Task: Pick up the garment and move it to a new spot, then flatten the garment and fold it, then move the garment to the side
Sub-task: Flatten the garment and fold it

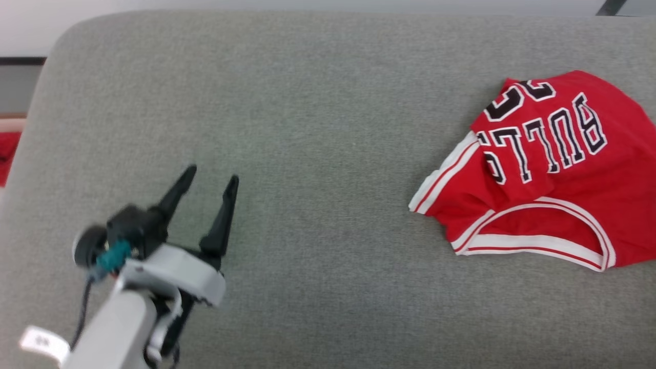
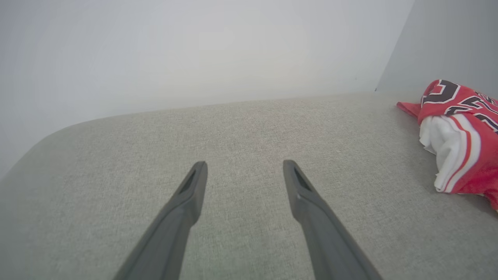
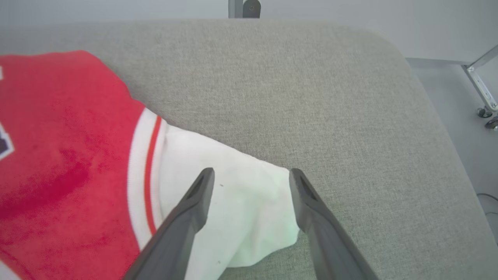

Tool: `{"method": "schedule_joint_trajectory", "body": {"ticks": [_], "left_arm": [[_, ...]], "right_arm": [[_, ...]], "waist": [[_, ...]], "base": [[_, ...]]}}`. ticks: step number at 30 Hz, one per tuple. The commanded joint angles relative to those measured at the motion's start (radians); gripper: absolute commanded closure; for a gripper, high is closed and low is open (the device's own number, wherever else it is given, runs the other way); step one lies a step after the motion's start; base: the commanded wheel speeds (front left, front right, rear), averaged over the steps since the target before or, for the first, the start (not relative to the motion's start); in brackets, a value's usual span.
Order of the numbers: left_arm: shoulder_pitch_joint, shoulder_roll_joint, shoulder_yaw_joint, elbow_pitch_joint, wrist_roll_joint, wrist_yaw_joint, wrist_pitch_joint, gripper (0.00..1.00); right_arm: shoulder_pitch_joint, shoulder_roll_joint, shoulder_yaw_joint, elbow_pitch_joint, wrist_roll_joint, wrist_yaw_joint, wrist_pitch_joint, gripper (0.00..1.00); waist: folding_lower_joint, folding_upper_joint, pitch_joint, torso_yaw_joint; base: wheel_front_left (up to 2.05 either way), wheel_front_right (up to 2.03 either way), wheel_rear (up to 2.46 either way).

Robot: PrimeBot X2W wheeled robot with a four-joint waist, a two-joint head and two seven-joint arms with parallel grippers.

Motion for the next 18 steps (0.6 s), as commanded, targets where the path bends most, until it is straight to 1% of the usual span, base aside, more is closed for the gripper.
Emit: {"method": "schedule_joint_trajectory", "body": {"ticks": [1, 5, 8, 9, 12, 14, 17, 18], "left_arm": [[-0.056, 0.022, -0.007, 0.003, 0.01, -0.028, 0.026, 0.0], [-0.165, 0.046, -0.024, 0.023, -0.022, -0.102, 0.106, 0.0], [-0.258, 0.05, -0.053, 0.058, -0.076, -0.147, 0.192, 0.0], [-0.287, 0.043, -0.064, 0.077, -0.109, -0.157, 0.223, 0.0], [-0.376, 0.033, -0.113, 0.136, -0.214, -0.171, 0.33, 0.0], [-0.428, 0.03, -0.188, 0.154, -0.299, -0.172, 0.417, 0.0], [-0.503, 0.055, -0.307, 0.168, -0.435, -0.172, 0.544, 0.0], [-0.503, 0.055, -0.307, 0.168, -0.435, -0.172, 0.544, 0.0]], "right_arm": [[0.029, 0.017, 0.001, -0.043, 0.008, -0.002, -0.04, 0.0], [0.07, 0.066, 0.02, -0.149, 0.018, -0.002, -0.113, 0.0], [0.103, 0.121, 0.051, -0.241, 0.041, -0.002, -0.163, 0.0], [0.115, 0.138, 0.059, -0.27, 0.043, -0.002, -0.178, 0.0], [0.147, 0.204, 0.095, -0.347, 0.045, -0.002, -0.215, 0.0], [0.167, 0.239, 0.116, -0.387, 0.043, -0.002, -0.226, 0.0], [0.187, 0.272, 0.136, -0.426, 0.032, -0.002, -0.236, 0.0], [0.187, 0.272, 0.136, -0.426, 0.032, -0.002, -0.236, 0.0]], "waist": [[0.0, -0.0001, -0.02, -0.027], [0.0, -0.0001, -0.032, -0.064], [0.0, -0.0001, -0.035, -0.1], [0.0, -0.0001, -0.035, -0.112], [0.0, -0.0001, -0.03, -0.152], [0.0, -0.0001, -0.024, -0.18], [0.0, -0.0001, -0.008, -0.221], [0.0, -0.0001, -0.008, -0.221]], "base": [[0.0, 0.0, 0.0], [0.0, 0.0, 0.0], [0.0, 0.0, 0.0], [0.0, 0.0, 0.0], [0.0, 0.0, 0.0], [0.0, 0.0, 0.0], [0.0, 0.0, 0.0], [0.0, 0.0, 0.0]]}}
